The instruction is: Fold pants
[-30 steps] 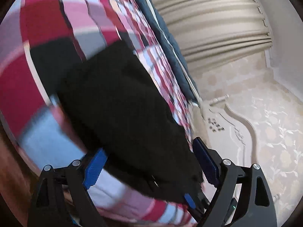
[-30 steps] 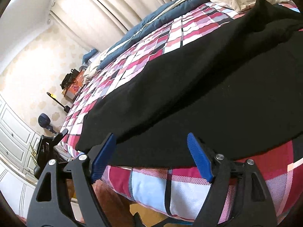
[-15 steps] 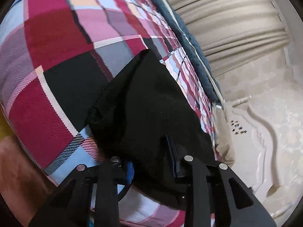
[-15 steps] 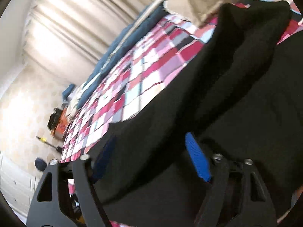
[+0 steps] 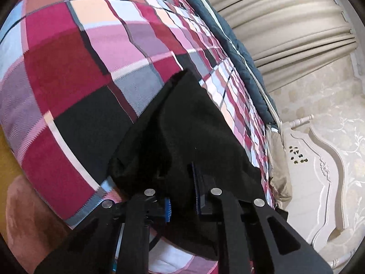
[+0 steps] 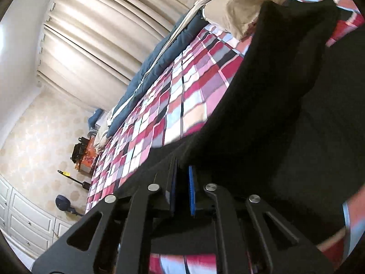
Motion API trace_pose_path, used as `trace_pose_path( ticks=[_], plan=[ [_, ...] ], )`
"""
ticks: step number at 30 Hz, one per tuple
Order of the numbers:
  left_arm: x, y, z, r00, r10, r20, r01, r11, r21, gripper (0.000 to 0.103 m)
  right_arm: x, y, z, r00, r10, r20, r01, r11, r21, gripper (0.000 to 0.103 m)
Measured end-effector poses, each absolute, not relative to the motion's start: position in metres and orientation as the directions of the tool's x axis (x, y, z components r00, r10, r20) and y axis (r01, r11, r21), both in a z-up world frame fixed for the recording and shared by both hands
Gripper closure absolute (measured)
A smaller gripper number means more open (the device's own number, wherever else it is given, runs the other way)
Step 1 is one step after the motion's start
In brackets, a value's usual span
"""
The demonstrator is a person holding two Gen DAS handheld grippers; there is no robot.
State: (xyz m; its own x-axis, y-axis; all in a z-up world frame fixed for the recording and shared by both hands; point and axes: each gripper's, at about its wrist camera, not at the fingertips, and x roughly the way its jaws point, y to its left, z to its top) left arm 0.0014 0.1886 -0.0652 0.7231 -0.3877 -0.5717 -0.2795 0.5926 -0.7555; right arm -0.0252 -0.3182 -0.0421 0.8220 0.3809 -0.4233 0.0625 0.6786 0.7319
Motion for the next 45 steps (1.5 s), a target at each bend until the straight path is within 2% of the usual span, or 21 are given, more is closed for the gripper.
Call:
trace_pose_path(
  ticks=[7, 9, 11, 13, 15, 16, 17, 18, 19, 25, 29, 33, 36, 38, 39, 40, 41, 43, 45],
  plan=[
    [0.004, 0.197, -0.069, 0.722, -0.385, -0.575, -0.284, 0.593, -0.753, 0.089, -0.063, -0.318, -0.092, 0.776, 0.415, -0.475, 0.133, 0.628, 0.766, 0.096],
    [0.005, 0.194, -0.067, 0.717, -0.376, -0.587, -0.276, 0.620, -0.735, 0.089, -0.061, -0.322, -0.104, 0.773, 0.436, -0.461, 0.149, 0.581, 0.800, 0.095],
    [0.007, 0.193, -0.066, 0.714, -0.375, -0.592, -0.273, 0.629, -0.728, 0.089, -0.060, -0.324, -0.109, 0.774, 0.459, -0.437, 0.146, 0.541, 0.828, 0.087],
    [0.009, 0.193, -0.066, 0.710, -0.382, -0.592, -0.270, 0.629, -0.729, 0.089, -0.055, -0.325, -0.110, 0.782, 0.475, -0.403, 0.135, 0.503, 0.854, 0.073],
    [0.012, 0.194, -0.066, 0.707, -0.389, -0.591, -0.270, 0.623, -0.734, 0.088, -0.049, -0.321, -0.107, 0.779, 0.481, -0.402, 0.125, 0.509, 0.852, 0.069],
    [0.011, 0.194, -0.066, 0.707, -0.392, -0.589, -0.270, 0.619, -0.737, 0.088, -0.045, -0.318, -0.103, 0.776, 0.474, -0.417, 0.127, 0.531, 0.838, 0.069],
    [0.011, 0.195, -0.065, 0.707, -0.394, -0.588, -0.271, 0.616, -0.739, 0.088, -0.044, -0.315, -0.102, 0.771, 0.473, -0.426, 0.123, 0.546, 0.829, 0.077],
    [0.011, 0.196, -0.065, 0.706, -0.395, -0.588, -0.274, 0.613, -0.741, 0.089, -0.044, -0.313, -0.100, 0.768, 0.472, -0.433, 0.119, 0.559, 0.821, 0.095],
    [0.010, 0.198, -0.064, 0.708, -0.396, -0.584, -0.275, 0.606, -0.746, 0.088, -0.046, -0.311, -0.099, 0.766, 0.479, -0.428, 0.111, 0.557, 0.823, 0.097],
    [0.000, 0.208, -0.060, 0.720, -0.374, -0.585, -0.279, 0.616, -0.737, 0.088, -0.066, -0.312, -0.090, 0.775, 0.503, -0.383, 0.085, 0.517, 0.852, 0.097],
    [-0.003, 0.214, -0.073, 0.714, -0.392, -0.580, -0.280, 0.600, -0.749, 0.088, -0.070, -0.317, -0.113, 0.756, 0.506, -0.415, 0.133, 0.502, 0.854, 0.097],
    [-0.002, 0.211, -0.066, 0.707, -0.387, -0.593, -0.247, 0.650, -0.719, 0.087, -0.072, -0.324, -0.128, 0.761, 0.534, -0.368, 0.132, 0.428, 0.894, 0.098],
    [-0.008, 0.210, -0.056, 0.706, -0.368, -0.605, -0.219, 0.699, -0.681, 0.084, -0.073, -0.325, -0.123, 0.748, 0.548, -0.374, 0.121, 0.442, 0.889, 0.089],
    [-0.015, 0.211, -0.047, 0.710, -0.342, -0.615, -0.206, 0.735, -0.646, 0.082, -0.077, -0.328, -0.116, 0.739, 0.551, -0.387, 0.120, 0.458, 0.881, 0.075],
    [-0.019, 0.212, -0.044, 0.713, -0.331, -0.618, -0.200, 0.748, -0.632, 0.080, -0.081, -0.332, -0.111, 0.741, 0.535, -0.406, 0.129, 0.480, 0.868, 0.063],
    [-0.023, 0.213, -0.039, 0.717, -0.318, -0.620, -0.197, 0.761, -0.618, 0.078, -0.084, -0.337, -0.106, 0.747, 0.501, -0.438, 0.147, 0.518, 0.843, 0.056],
    [-0.027, 0.214, -0.032, 0.725, -0.294, -0.623, -0.196, 0.778, -0.596, 0.077, -0.089, -0.342, -0.099, 0.755, 0.466, -0.462, 0.156, 0.557, 0.816, 0.054],
    [-0.032, 0.214, -0.021, 0.740, -0.267, -0.617, -0.185, 0.801, -0.569, 0.066, -0.097, -0.354, -0.083, 0.772, 0.386, -0.505, 0.177, 0.632, 0.754, 0.045],
    [-0.030, 0.208, -0.008, 0.752, -0.269, -0.601, -0.154, 0.815, -0.558, 0.058, -0.102, -0.375, -0.058, 0.797, 0.256, -0.547, 0.215, 0.726, 0.653, 0.042]
  ],
)
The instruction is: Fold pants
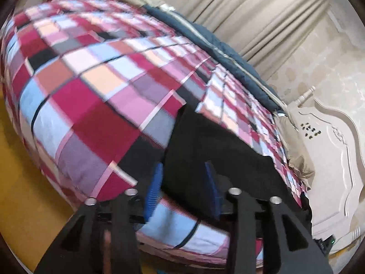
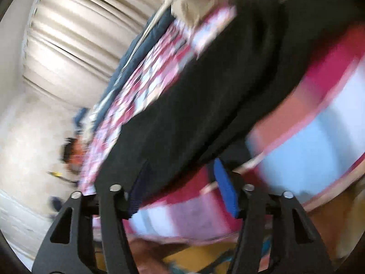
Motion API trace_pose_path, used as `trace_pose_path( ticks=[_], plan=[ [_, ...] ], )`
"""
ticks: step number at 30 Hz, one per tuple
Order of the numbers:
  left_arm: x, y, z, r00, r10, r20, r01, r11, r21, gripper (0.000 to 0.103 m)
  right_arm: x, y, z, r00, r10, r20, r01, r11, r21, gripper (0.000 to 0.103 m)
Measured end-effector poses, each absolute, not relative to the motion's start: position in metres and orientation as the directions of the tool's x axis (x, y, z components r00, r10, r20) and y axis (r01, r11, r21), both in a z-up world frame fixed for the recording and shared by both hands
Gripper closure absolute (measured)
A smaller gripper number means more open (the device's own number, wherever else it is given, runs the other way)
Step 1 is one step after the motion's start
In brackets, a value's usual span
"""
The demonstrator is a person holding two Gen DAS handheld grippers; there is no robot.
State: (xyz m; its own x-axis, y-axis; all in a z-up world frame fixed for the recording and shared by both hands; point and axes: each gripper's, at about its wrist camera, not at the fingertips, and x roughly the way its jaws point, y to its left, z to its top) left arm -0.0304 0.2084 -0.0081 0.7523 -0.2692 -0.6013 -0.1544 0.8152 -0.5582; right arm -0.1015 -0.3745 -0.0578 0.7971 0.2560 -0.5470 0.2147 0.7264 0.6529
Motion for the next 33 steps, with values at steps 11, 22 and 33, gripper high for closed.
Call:
trace_pose_path(
  ticks=[11, 22, 33],
  plan=[
    [0.036, 0.120, -0.018, 0.655, -0.481, -0.582, 0.002, 0.772, -0.636, 0.029, -0.021, -0.472, 0.034, 0.748, -0.269, -0.606, 0.426, 0.896, 0.128, 0.034],
    [0.039, 0.104, -0.041, 0.648, -0.486, -0.586, -0.052, 0.740, -0.671, 0.022, 0.120, -0.497, -0.033, 0.460, -0.467, -0.755, 0.429, 0.862, -0.272, 0.065],
    [0.038, 0.095, -0.043, 0.661, -0.457, -0.595, -0.033, 0.775, -0.632, 0.018, -0.048, -0.595, 0.009, 0.770, -0.280, -0.573, 0.537, 0.770, 0.345, 0.095]
  ],
)
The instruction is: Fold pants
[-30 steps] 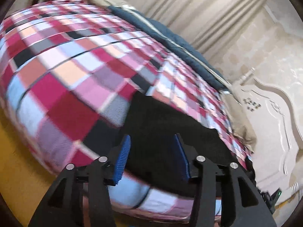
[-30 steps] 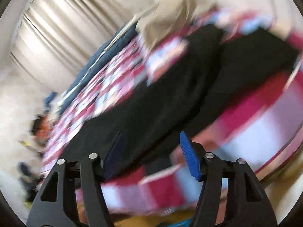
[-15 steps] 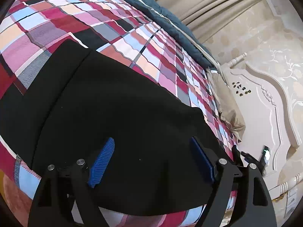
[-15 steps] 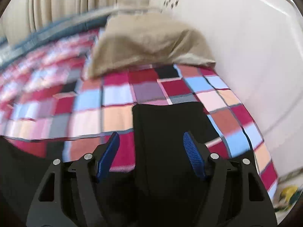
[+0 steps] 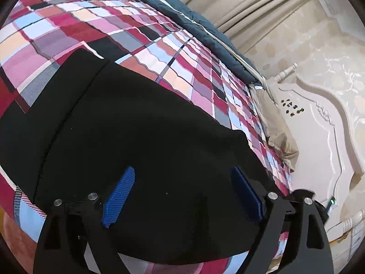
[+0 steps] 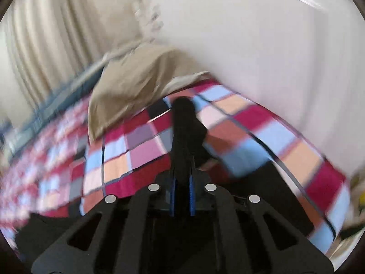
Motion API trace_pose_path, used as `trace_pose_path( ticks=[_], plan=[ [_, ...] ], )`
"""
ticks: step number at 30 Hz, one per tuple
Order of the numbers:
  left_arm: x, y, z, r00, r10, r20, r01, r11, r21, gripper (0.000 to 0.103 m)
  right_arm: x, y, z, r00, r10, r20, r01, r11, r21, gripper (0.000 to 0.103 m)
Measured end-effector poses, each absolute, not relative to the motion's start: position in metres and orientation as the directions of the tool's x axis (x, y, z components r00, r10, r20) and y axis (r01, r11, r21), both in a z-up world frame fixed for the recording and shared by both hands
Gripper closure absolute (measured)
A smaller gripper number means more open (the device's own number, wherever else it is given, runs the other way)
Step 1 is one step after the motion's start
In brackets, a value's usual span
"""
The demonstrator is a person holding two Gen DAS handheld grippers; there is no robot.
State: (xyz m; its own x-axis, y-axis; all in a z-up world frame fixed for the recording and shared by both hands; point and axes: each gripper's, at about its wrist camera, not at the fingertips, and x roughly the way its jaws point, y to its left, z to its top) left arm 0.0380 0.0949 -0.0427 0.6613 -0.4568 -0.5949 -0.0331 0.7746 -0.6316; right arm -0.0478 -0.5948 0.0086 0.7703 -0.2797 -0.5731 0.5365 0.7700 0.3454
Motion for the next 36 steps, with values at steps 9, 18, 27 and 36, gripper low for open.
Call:
trace_pose_path(
  ticks=[9, 18, 27, 36],
  plan=[
    [0.041, 0.092, -0.043, 0.660, -0.446, -0.604, -0.034, 0.786, -0.617, 0.017, -0.137, -0.632, -0.071, 0.807, -0.141, -0.573, 0.536, 0.581, 0.612, 0.079],
    [0.042, 0.089, -0.044, 0.663, -0.436, -0.608, -0.032, 0.796, -0.605, 0.014, -0.123, -0.662, -0.005, 0.801, -0.277, -0.531, 0.555, 0.676, 0.484, 0.038],
    [0.043, 0.088, -0.045, 0.666, -0.422, -0.616, -0.044, 0.802, -0.596, 0.014, -0.009, -0.697, -0.038, 0.694, -0.068, -0.717, 0.485, 0.781, 0.395, 0.038],
    [0.043, 0.082, -0.044, 0.673, -0.391, -0.628, -0.023, 0.837, -0.546, 0.012, -0.001, -0.674, -0.025, 0.697, -0.074, -0.713, 0.403, 0.863, 0.305, 0.093]
  ],
)
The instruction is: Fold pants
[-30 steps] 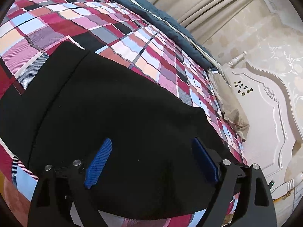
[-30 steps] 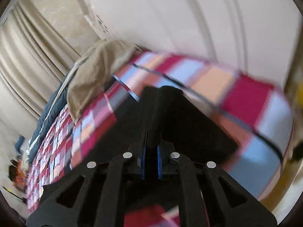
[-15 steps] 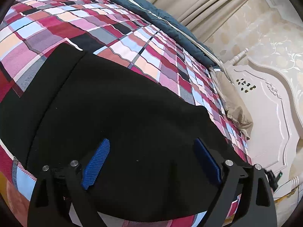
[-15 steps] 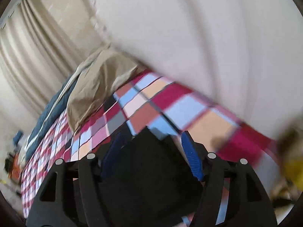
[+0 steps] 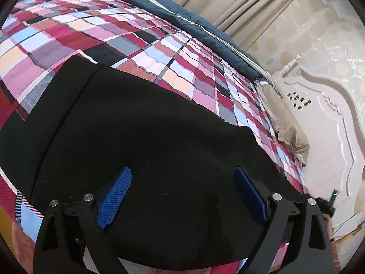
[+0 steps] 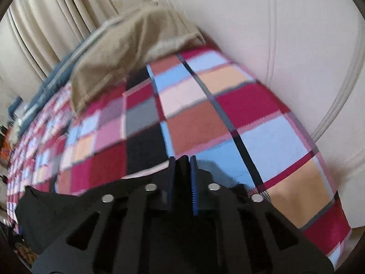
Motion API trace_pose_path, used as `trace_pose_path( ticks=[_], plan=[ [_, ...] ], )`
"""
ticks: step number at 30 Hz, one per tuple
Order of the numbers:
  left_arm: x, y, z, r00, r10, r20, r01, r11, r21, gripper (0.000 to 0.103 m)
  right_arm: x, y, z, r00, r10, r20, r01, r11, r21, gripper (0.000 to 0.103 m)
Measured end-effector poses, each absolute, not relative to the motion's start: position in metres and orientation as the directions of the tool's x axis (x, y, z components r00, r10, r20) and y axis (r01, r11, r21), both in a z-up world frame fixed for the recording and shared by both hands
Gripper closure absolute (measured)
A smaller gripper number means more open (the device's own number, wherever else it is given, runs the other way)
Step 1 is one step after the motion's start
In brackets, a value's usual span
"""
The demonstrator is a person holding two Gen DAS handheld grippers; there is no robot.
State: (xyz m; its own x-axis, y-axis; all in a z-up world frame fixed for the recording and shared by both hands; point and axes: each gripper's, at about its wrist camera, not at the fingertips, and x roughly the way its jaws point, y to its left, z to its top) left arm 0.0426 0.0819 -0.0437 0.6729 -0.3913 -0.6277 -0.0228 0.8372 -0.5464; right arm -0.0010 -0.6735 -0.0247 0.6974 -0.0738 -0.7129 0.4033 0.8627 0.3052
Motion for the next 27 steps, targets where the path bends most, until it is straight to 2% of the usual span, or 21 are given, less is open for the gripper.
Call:
trace_pose_path(
  ticks=[3, 6, 9, 11, 15, 17, 18, 19, 24, 27],
  plan=[
    [0.043, 0.079, -0.043, 0.671, -0.381, -0.636, -0.013, 0.852, -0.524, 0.012, -0.032, -0.679, 0.007, 0.813, -0.103, -0.573, 0.387, 0.830, 0.401, 0.094],
    [0.042, 0.080, -0.045, 0.677, -0.387, -0.626, -0.014, 0.844, -0.537, 0.012, -0.058, -0.686, 0.017, 0.850, -0.131, -0.510, 0.389, 0.808, 0.442, 0.094],
    [0.041, 0.079, -0.045, 0.683, -0.386, -0.619, -0.014, 0.841, -0.540, 0.012, -0.069, -0.697, 0.001, 0.845, -0.137, -0.516, 0.418, 0.771, 0.480, 0.094],
    [0.041, 0.077, -0.046, 0.684, -0.380, -0.623, -0.010, 0.849, -0.528, 0.011, -0.067, -0.707, -0.025, 0.819, -0.127, -0.559, 0.460, 0.727, 0.509, 0.094],
    [0.043, 0.072, -0.045, 0.684, -0.360, -0.634, -0.006, 0.867, -0.498, 0.009, -0.052, -0.706, -0.050, 0.769, -0.144, -0.623, 0.516, 0.716, 0.471, 0.092],
    [0.043, 0.071, -0.045, 0.686, -0.353, -0.636, -0.009, 0.870, -0.492, 0.009, -0.053, -0.706, -0.048, 0.774, -0.148, -0.616, 0.521, 0.702, 0.486, 0.077],
    [0.042, 0.071, -0.046, 0.687, -0.353, -0.635, -0.009, 0.870, -0.494, 0.009, -0.056, -0.706, -0.046, 0.780, -0.135, -0.612, 0.520, 0.684, 0.512, 0.057],
    [0.042, 0.071, -0.046, 0.688, -0.355, -0.633, -0.009, 0.868, -0.496, 0.009, -0.061, -0.706, -0.044, 0.786, -0.131, -0.604, 0.518, 0.673, 0.528, 0.044],
    [0.041, 0.075, -0.046, 0.690, -0.371, -0.621, -0.007, 0.855, -0.519, 0.009, -0.109, -0.695, -0.027, 0.808, -0.165, -0.565, 0.525, 0.636, 0.566, 0.043],
    [0.041, 0.075, -0.046, 0.692, -0.375, -0.618, -0.007, 0.852, -0.524, 0.009, -0.148, -0.687, -0.035, 0.840, -0.152, -0.521, 0.511, 0.544, 0.665, 0.043]
  ],
)
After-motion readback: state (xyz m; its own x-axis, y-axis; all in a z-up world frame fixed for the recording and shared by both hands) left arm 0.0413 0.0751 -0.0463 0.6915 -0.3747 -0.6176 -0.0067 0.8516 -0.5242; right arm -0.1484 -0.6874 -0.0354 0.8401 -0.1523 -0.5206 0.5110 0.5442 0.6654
